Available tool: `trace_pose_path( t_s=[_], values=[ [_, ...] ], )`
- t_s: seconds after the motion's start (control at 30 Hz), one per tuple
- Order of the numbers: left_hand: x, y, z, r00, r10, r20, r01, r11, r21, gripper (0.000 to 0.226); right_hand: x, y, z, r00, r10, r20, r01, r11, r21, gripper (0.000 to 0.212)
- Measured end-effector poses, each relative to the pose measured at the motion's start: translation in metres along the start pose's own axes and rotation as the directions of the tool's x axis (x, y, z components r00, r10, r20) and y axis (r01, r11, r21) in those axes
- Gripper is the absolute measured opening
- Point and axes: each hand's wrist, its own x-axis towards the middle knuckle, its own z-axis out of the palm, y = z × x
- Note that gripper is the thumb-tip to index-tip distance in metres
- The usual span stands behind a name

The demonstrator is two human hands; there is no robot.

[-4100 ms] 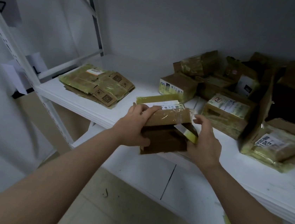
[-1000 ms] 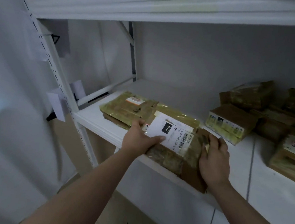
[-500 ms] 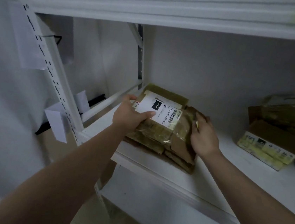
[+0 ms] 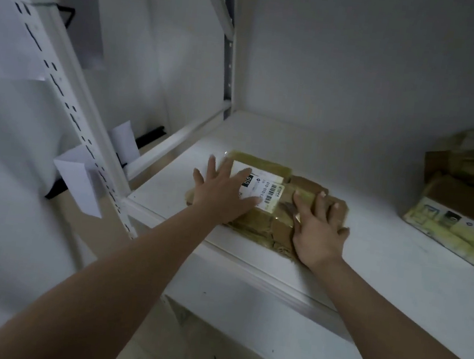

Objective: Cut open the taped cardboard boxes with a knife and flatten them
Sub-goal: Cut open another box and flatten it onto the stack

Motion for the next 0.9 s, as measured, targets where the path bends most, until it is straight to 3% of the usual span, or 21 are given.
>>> trace_pose_path(
  t_s=[0.13, 0.4, 0.63, 0.9],
  values=[
    [0.001, -0.010, 0.021, 0.984, -0.048, 0.169, 0.056, 0.998, -0.038, 0.083, -0.003, 0.001, 0.006, 0.999, -0.019, -0.042, 0.018, 0.999, -0.040, 0.058],
    [0.001, -0.012, 0.026, 0.991, -0.067, 0.117, 0.076, 0.994, -0.075, 0.082, -0.003, 0.000, 0.008, 0.996, -0.002, -0.089, -0.003, 0.998, -0.061, 0.056],
    [-0.006, -0.020, 0.005, 0.979, -0.038, 0.200, 0.040, 0.999, -0.006, 0.085, -0.019, -0.018, 0.006, 0.997, 0.076, -0.033, -0.076, 0.997, -0.007, 0.059],
    [-0.015, -0.021, 0.027, 0.983, -0.071, 0.172, 0.064, 0.997, 0.046, 0.093, -0.026, -0.017, 0.018, 0.995, 0.038, -0.092, -0.040, 0.999, -0.023, 0.059]
  ],
)
